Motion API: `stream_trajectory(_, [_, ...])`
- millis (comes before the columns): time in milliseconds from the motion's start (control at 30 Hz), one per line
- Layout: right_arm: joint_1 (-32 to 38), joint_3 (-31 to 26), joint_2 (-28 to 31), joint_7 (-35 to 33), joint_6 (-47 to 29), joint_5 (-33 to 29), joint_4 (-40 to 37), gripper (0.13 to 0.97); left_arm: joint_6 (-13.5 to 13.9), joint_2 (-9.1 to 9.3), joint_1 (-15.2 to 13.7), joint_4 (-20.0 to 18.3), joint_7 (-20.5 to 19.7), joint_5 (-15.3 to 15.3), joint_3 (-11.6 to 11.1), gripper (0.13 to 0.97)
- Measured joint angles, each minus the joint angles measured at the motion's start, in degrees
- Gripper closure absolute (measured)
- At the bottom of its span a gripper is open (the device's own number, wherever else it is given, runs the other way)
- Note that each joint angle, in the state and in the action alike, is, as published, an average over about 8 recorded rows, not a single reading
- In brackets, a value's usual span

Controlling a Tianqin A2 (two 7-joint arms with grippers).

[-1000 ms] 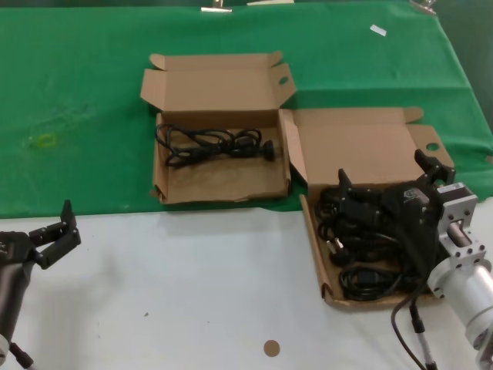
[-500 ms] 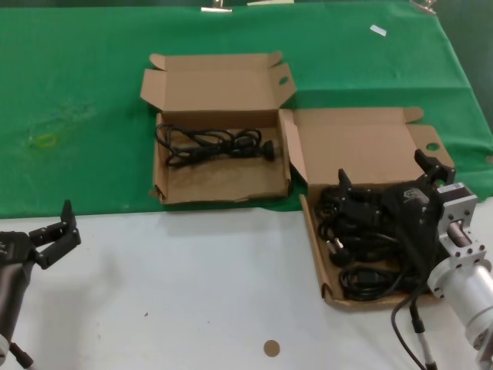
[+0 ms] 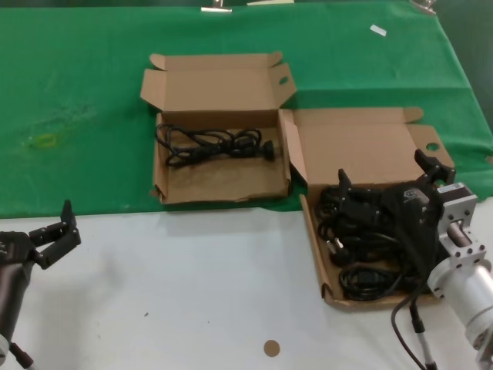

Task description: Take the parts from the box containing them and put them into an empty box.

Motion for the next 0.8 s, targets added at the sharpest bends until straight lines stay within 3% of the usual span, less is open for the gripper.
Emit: stream_trajectory(800, [0.00, 0.00, 0.00, 0.00, 0.00, 0.00, 0.00, 0.129, 0.00, 0.00, 0.00, 0.00, 0.00, 0.00, 0.00, 0.132])
